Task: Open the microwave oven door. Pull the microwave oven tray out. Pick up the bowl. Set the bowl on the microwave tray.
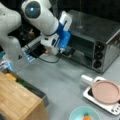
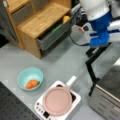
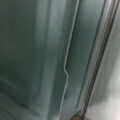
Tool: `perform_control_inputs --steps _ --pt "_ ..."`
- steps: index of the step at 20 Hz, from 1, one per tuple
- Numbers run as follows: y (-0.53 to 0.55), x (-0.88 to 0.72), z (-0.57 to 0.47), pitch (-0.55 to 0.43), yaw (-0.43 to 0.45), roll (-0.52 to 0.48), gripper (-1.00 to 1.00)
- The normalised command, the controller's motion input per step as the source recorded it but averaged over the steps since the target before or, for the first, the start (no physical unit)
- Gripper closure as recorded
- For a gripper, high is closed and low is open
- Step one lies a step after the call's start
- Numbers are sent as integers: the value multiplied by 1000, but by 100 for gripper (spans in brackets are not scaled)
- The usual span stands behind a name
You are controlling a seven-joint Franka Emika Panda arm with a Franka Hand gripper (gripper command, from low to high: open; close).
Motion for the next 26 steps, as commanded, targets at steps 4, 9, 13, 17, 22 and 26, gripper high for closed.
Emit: perform_control_inputs --steps 4,9,13,17,22,26 --pt "-458 255 -164 -47 173 215 -100" --pt "-451 310 -88 -15 239 162 -100" --pt "-395 324 -48 23 283 120 -100" --pt "-463 352 -54 34 339 105 -100" --pt "-508 363 -51 57 366 92 -100" --pt "-410 329 -45 84 370 92 -100"
